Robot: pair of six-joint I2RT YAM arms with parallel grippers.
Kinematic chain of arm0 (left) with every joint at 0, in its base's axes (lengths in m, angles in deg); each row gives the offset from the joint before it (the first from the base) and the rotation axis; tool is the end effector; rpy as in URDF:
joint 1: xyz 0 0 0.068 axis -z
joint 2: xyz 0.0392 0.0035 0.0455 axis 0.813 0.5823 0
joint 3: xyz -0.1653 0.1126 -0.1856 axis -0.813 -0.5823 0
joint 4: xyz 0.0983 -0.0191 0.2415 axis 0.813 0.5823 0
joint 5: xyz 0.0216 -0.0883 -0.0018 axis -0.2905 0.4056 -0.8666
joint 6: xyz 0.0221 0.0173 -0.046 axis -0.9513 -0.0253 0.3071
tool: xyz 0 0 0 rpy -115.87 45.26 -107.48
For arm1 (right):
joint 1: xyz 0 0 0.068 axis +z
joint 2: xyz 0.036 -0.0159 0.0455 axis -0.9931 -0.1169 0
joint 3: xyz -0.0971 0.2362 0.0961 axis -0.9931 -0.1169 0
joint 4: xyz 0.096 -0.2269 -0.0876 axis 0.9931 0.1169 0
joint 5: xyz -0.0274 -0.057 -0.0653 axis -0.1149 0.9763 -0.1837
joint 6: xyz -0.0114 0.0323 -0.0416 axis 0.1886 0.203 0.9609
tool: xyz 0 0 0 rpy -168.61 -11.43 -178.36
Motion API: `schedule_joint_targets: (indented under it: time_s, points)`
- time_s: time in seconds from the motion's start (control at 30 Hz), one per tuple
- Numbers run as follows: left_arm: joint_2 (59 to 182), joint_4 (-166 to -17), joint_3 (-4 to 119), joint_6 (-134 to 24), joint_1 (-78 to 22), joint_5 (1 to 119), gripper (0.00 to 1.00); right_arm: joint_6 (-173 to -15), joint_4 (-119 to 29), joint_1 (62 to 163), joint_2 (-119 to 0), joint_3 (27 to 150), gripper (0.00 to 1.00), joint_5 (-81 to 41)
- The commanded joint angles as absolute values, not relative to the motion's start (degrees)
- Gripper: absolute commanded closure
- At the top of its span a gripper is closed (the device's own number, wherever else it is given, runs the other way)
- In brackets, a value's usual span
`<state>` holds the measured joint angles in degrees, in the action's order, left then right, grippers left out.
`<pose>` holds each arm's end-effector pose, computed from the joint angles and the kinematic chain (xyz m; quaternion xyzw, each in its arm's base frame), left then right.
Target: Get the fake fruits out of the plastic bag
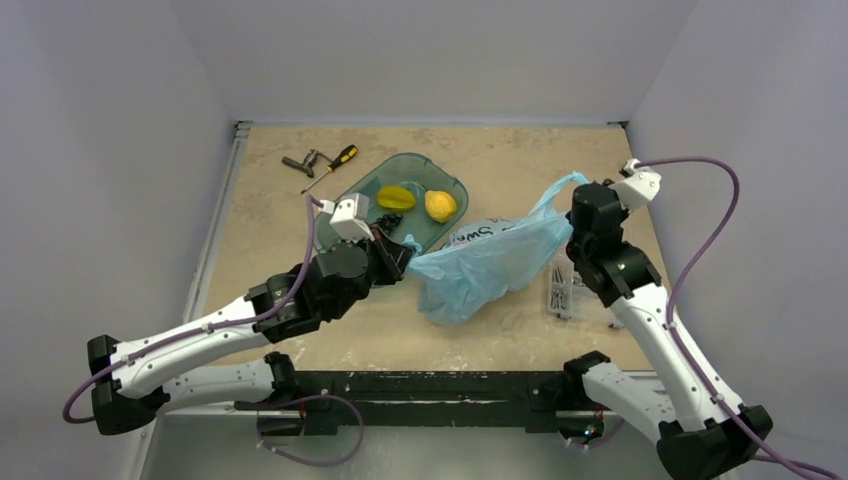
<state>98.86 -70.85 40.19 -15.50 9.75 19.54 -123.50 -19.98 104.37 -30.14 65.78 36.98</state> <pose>0.1083 -0.1795 0.3594 -0.0725 0.7895 -0.3550 0.4953 0.1849 0.0425 0.3475 0.3260 0.7250 -0.0673 0.6030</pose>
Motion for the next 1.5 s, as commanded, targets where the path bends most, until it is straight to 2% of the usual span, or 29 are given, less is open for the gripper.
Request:
schedule_joint_targets:
  time_s: [0.0,0.07,0.2,0.27,0.37,0.4,0.43,0.5,0.53,0.57,0.6,0.77,1.0,1.07,1.23,1.47]
  points:
    - [94.97,-71.71,35.90,-7.18,9.50,19.45,1.00,-112.53,-26.58,101.51,-32.87,73.69,1.00,34.10]
    - [94.90,-72.88,37.09,-9.26,9.41,21.09,1.00,-110.60,-28.42,101.31,-34.61,76.49,1.00,31.97]
    - [101.22,-70.01,47.13,-12.69,9.51,27.66,1.00,-103.35,-28.58,101.22,-42.34,85.12,1.00,23.67]
    - [104.03,-68.37,50.39,-12.07,9.51,29.16,1.00,-102.67,-21.64,101.22,-48.19,92.33,0.99,21.20]
    - [106.11,-68.77,50.95,-9.19,9.55,28.68,1.00,-105.81,-5.42,101.20,-55.86,102.36,0.88,18.98]
    - [106.62,-69.35,50.73,-8.32,9.54,28.55,1.00,-106.16,-2.11,101.22,-56.69,103.97,0.82,18.21]
    - [107.08,-69.68,50.55,-7.28,9.50,28.48,1.00,-107.23,1.46,101.22,-56.88,104.44,0.69,18.60]
    - [108.09,-70.61,50.26,-5.68,9.55,28.86,1.00,-108.96,5.15,101.41,-54.86,103.27,0.29,17.41]
    - [108.69,-71.10,50.29,-5.35,9.56,29.22,1.00,-109.05,4.55,101.46,-52.72,101.43,0.23,16.94]
    - [109.22,-71.36,50.44,-5.25,9.52,29.69,1.00,-109.12,3.81,101.48,-50.52,99.61,0.09,15.97]
    - [109.59,-71.43,50.71,-5.20,9.50,29.91,1.00,-109.49,3.94,101.47,-48.42,98.83,0.02,14.80]
    - [109.83,-72.04,50.05,-5.16,9.51,29.89,1.00,-113.67,8.16,101.55,-40.55,96.75,0.01,5.34]
    - [108.54,-72.56,49.53,-6.48,9.51,31.51,1.00,-116.83,2.07,101.54,-27.99,90.71,0.01,-6.70]
    - [108.19,-72.85,49.63,-7.38,9.55,31.98,1.00,-124.76,2.24,101.53,-26.81,89.22,0.01,-11.53]
    - [107.97,-76.11,49.96,-9.95,9.51,34.54,1.00,-134.88,-3.94,101.53,-23.71,76.09,0.01,-21.40]
    - [108.82,-80.38,50.71,-10.73,10.00,39.33,1.00,-140.55,-10.16,101.57,-24.97,69.60,0.08,-21.82]
